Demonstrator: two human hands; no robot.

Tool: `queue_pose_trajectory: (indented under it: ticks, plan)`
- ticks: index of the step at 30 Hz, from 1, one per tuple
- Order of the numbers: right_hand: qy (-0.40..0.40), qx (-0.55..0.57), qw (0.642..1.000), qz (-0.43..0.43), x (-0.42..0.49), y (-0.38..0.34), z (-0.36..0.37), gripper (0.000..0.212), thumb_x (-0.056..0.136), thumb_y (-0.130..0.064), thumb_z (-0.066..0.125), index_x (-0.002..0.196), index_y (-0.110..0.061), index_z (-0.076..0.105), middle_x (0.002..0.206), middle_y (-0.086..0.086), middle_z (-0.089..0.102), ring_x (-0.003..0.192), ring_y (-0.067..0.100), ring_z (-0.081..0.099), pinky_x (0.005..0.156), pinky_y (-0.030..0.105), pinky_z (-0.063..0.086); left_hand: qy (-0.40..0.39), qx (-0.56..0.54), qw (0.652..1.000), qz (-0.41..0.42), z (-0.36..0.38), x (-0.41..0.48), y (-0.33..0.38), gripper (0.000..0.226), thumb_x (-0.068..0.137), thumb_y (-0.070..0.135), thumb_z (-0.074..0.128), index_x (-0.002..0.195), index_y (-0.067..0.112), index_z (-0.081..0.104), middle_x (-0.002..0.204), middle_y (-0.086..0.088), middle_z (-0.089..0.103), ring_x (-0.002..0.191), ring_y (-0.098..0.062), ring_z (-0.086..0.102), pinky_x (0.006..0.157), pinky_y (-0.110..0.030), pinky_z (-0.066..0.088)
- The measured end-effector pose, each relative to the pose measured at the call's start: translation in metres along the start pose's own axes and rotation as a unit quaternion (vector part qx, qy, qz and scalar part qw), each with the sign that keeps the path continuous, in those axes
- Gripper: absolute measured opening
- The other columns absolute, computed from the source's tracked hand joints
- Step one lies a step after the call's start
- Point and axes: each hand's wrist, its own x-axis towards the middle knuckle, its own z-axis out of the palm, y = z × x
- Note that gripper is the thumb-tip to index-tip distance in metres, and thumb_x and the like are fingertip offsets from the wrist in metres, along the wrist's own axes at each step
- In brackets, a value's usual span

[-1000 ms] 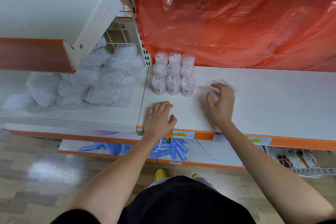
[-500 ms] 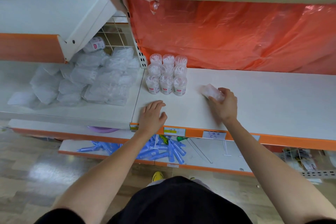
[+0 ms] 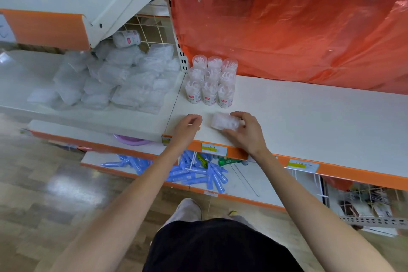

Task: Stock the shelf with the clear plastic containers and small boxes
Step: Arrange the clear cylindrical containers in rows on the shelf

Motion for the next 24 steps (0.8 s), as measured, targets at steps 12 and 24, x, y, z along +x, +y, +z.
queue_pose_trajectory:
  ticks: [12,24]
  plan:
    - [-0.144,-0.053,0.986,-0.059,0.026,-0.048,0.022,0.053,0.074,-0.025,0.086,0.123,-0.026,0.065,0.126,-0.01,0.064,0.114,0.005,0.055,0.089,0.003,0.032,-0.171,-0.059,0.98,-0.087,-0.066,0.016,0.012,0.025,0.095,0.026,0.061,0.116,0.012,0.064,0.113,-0.009,0.07,0.104,-0.021,0.067,0.09,-0.031,0.051]
    - [0.151,0.132,0.972,0.126,0.001,-0.061,0.062,0.043,0.082,-0.022,0.08,0.12,-0.014,0.062,0.1,-0.004,0.066,0.087,0.003,0.06,0.075,0.014,0.046,-0.161,-0.227,0.952,-0.125,-0.075,0.023,0.003,0.038,0.085,0.015,0.074,0.116,-0.002,0.059,0.107,-0.019,0.069,0.094,-0.022,0.071,0.079,-0.023,0.057]
